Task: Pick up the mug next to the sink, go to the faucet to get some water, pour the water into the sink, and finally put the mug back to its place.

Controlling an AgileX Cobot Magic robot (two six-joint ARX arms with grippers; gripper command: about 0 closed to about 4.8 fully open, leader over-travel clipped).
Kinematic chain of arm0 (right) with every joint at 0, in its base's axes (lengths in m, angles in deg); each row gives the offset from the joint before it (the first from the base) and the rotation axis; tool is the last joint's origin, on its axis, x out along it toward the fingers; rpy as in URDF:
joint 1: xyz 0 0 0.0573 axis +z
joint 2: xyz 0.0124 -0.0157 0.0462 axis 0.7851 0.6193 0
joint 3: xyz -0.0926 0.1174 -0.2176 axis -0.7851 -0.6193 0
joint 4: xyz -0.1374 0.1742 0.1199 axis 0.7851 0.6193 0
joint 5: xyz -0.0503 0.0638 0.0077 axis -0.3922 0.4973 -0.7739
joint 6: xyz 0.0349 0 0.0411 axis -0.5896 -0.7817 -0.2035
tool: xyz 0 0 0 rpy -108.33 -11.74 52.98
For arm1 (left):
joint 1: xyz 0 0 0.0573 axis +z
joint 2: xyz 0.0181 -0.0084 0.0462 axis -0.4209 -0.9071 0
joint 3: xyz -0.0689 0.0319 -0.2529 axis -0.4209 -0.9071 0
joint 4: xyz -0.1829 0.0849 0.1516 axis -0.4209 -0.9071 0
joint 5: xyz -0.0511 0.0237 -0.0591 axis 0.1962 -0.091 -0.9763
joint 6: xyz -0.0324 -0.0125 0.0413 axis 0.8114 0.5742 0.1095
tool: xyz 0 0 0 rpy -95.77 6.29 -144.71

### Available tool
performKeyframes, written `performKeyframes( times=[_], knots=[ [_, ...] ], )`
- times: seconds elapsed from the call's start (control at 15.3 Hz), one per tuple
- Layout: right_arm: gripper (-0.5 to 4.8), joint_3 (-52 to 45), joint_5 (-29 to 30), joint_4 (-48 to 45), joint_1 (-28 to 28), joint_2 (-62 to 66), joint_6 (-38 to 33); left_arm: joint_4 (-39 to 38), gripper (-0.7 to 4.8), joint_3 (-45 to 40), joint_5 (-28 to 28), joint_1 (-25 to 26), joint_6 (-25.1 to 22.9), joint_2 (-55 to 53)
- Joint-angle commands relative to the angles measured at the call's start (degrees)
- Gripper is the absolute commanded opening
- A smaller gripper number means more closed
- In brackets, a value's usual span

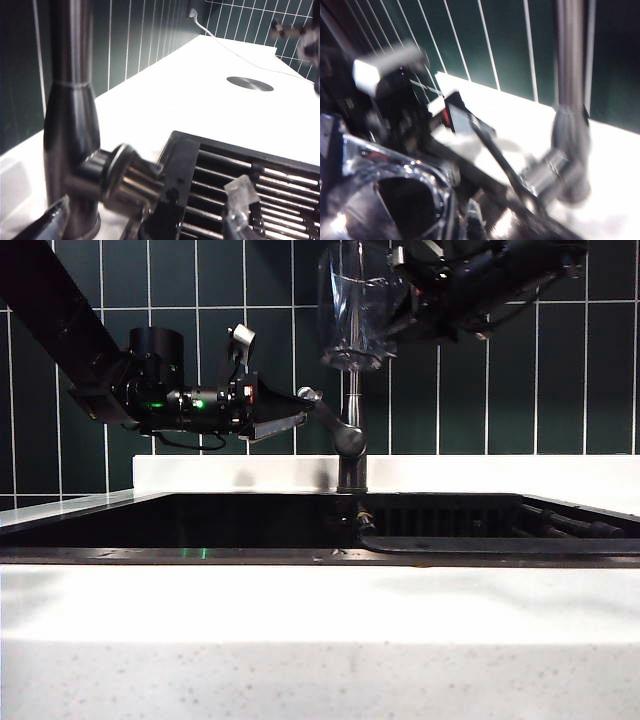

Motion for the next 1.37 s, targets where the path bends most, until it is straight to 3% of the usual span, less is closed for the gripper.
performKeyframes(
  times=[0.07,0.59,1.37],
  knots=[
    [-0.06,4.02,1.60,0.42,1.25,1.77,-0.83,0.74,3.98,0.46,-1.90,-0.09,-0.07,-0.70],
    [-0.06,9.14,2.84,2.73,2.29,2.71,-0.85,0.42,3.97,6.16,-7.10,-0.17,0.83,-1.07],
    [-0.06,14.29,2.19,7.19,0.98,2.69,1.18,-1.44,3.93,6.14,-13.68,-0.20,0.17,-1.07]
  ],
)
